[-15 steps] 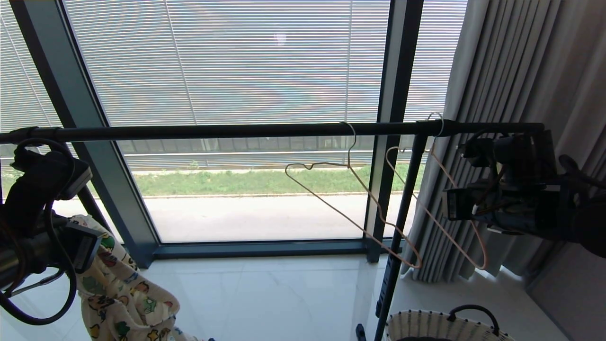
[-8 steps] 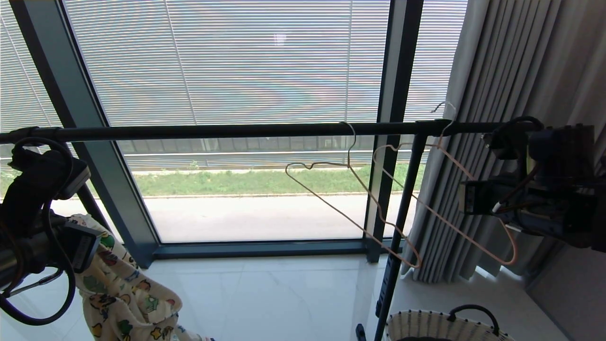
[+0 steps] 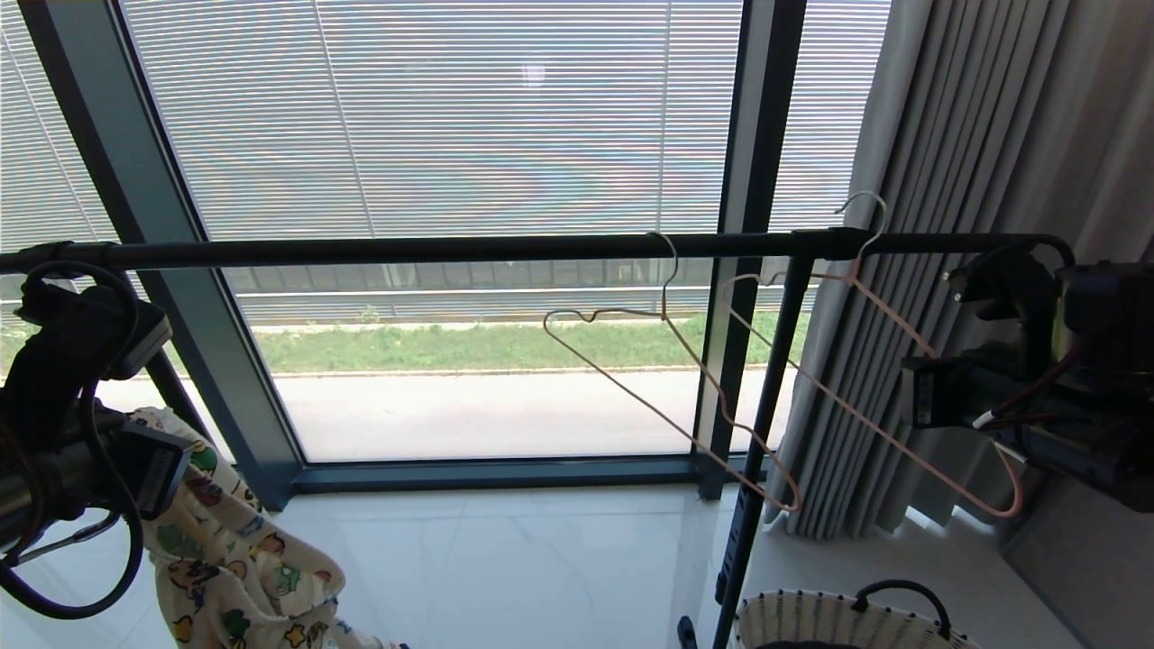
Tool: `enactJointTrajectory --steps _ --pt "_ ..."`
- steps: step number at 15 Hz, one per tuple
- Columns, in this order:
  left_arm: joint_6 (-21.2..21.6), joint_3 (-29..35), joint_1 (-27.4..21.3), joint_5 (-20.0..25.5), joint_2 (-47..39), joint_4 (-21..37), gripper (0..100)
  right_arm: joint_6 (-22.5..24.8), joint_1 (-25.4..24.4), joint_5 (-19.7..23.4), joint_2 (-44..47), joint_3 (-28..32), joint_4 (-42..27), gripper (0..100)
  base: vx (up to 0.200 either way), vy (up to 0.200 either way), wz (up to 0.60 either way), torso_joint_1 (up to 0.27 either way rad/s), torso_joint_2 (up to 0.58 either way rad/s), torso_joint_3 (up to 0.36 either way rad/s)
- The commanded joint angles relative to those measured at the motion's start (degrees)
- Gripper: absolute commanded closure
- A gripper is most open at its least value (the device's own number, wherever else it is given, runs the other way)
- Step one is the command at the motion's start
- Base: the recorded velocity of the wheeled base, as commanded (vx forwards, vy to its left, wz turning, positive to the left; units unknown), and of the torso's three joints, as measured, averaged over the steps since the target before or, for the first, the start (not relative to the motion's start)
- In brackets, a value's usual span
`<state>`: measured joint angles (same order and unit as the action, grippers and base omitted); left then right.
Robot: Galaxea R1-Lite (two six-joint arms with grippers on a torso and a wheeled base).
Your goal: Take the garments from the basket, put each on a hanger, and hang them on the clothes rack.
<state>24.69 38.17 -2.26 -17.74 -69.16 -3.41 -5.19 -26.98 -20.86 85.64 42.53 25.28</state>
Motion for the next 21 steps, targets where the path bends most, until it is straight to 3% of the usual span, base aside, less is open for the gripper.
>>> enactJointTrajectory --steps 1,4,10,21 --pt "0.01 -0.02 -0.03 -0.02 -0.01 -0.01 100 0.27 0.0 -0.68 -1.62 -1.14 1.26 100 0.0 0.0 0.0 0.0 0.0 0.0" --pt "0.01 -0.02 -0.03 -0.02 0.08 -0.01 100 2.29 0.0 -3.4 -2.41 -3.95 4.78 100 0.0 0.0 0.0 0.0 0.0 0.0" --pt "0.01 -0.11 -0.03 -0.02 0.08 -0.01 100 4.75 0.26 -5.42 -10.14 -11.24 4.86 100 0.0 0.0 0.0 0.0 0.0 0.0" --pt "0.01 -0.64 -0.12 -0.02 0.08 -0.01 100 7.83 0.0 -5.25 -18.4 -18.98 4.51 100 -0.2 0.0 0.0 0.002 0.0 0.003"
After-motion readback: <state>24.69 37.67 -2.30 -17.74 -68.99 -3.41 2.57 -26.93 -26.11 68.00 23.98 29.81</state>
